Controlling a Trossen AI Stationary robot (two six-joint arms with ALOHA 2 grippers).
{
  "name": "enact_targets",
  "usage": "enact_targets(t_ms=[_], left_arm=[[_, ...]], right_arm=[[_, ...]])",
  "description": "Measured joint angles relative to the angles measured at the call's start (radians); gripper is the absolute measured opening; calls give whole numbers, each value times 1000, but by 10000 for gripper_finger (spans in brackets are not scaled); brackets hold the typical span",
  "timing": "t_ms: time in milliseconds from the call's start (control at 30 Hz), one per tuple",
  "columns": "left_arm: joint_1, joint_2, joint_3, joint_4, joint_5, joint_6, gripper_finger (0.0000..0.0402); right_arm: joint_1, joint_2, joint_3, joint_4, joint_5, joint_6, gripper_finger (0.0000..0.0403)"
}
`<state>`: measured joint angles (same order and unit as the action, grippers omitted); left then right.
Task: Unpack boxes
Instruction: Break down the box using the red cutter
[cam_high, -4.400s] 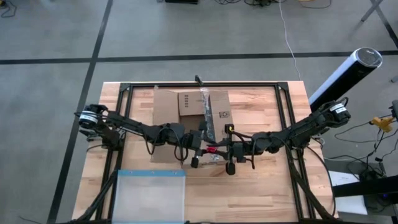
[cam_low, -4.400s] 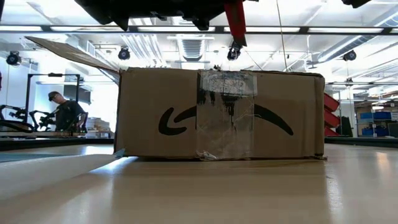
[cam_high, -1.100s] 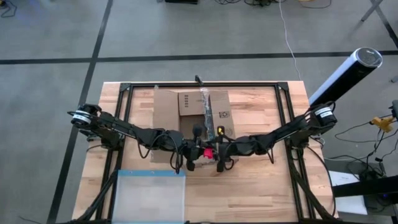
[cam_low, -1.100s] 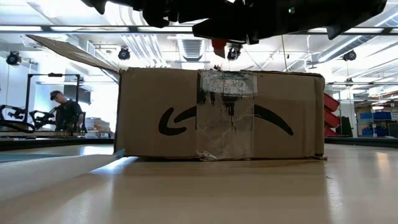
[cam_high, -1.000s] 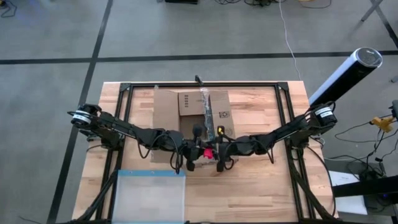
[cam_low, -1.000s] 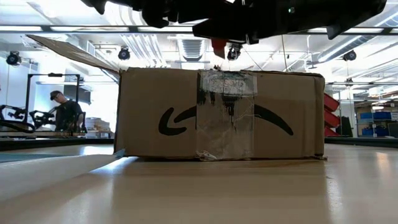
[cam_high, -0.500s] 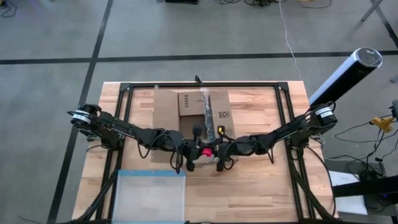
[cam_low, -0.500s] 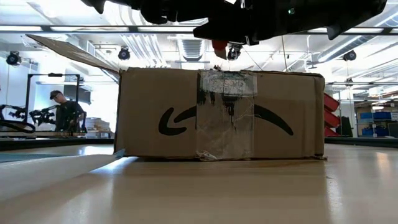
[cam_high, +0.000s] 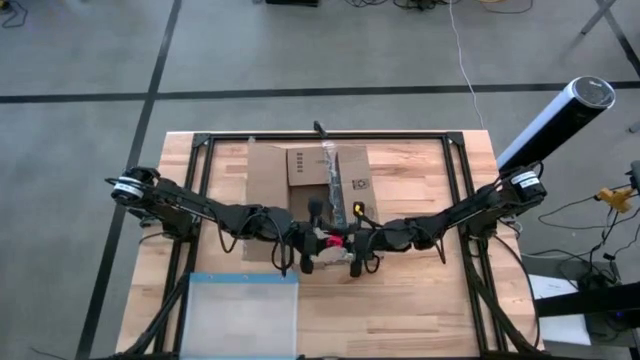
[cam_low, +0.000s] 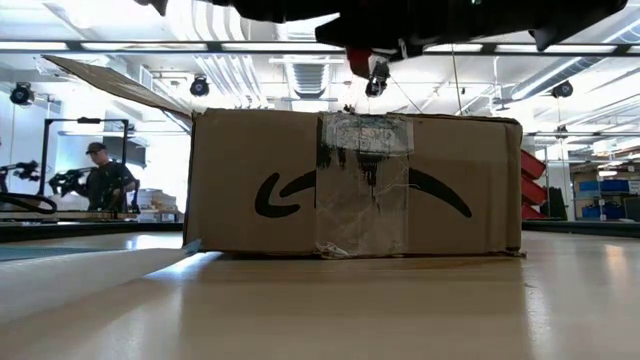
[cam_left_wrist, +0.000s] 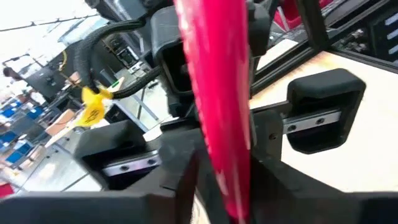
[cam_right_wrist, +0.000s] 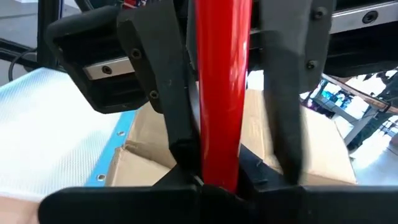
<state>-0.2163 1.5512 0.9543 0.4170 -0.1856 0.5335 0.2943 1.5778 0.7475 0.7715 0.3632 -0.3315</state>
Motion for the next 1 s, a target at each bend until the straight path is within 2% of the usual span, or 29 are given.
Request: enact_targets(t_ms=[167,300,800,1000], left_arm=[[-14,-42,-4,-60,6,-24,169],[-25,-64,-4,-101,8,-42,183],[-45,-84,-3,-151,11,-67,154],[-67,-84,-3,-191,12,-87,157]], right_arm=[[13,-24,1,-1,4,-8,9],[27,-35,1,-9,8,-14,9],[56,-59,1,-21,32,-30,9],[85,-56,1,-41,32,2,9]])
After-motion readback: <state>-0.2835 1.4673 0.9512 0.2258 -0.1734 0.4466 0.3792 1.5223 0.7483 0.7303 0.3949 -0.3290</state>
